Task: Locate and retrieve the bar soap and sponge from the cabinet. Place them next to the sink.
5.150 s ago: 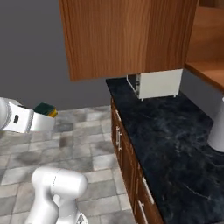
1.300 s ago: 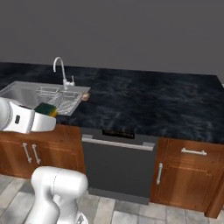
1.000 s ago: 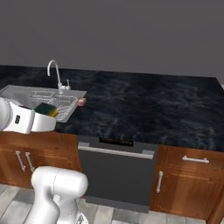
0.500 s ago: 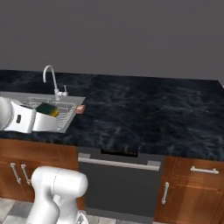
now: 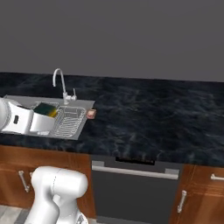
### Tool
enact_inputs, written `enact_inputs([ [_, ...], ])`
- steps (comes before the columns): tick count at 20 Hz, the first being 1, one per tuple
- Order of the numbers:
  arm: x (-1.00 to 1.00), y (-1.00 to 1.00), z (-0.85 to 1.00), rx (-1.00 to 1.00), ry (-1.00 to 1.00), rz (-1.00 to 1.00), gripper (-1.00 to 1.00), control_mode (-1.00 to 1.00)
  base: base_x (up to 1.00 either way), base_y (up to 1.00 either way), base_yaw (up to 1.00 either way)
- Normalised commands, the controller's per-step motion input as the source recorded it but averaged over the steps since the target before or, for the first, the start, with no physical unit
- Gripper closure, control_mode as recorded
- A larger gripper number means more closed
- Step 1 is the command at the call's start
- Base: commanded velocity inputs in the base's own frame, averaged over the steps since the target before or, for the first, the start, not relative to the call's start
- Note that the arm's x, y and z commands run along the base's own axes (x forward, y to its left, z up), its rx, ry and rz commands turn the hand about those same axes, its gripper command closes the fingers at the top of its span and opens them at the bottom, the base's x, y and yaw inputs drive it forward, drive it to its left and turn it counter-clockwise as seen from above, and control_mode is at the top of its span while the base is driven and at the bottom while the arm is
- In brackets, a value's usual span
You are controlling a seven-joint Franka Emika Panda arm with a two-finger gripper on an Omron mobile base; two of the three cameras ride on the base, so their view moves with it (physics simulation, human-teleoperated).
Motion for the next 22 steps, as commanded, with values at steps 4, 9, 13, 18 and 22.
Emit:
enact_inputs([
  [4,0.0,0.0,0.0,0.0,0.0,0.0,1.0,1.0,0.7,0.0,0.03],
  [9,0.0,0.0,0.0,0.0,0.0,0.0,1.0,1.0,0.7,-0.01,0.09],
  [13,0.0,0.0,0.0,0.0,0.0,0.0,1.0,1.0,0.65,0.0,0.07],
  [18,0.0,0.0,0.0,0.0,0.0,0.0,1.0,1.0,0.17,0.0,0.02],
  [22,0.0,0.0,0.0,0.0,0.0,0.0,1.0,1.0,0.02,0.0,0.0],
])
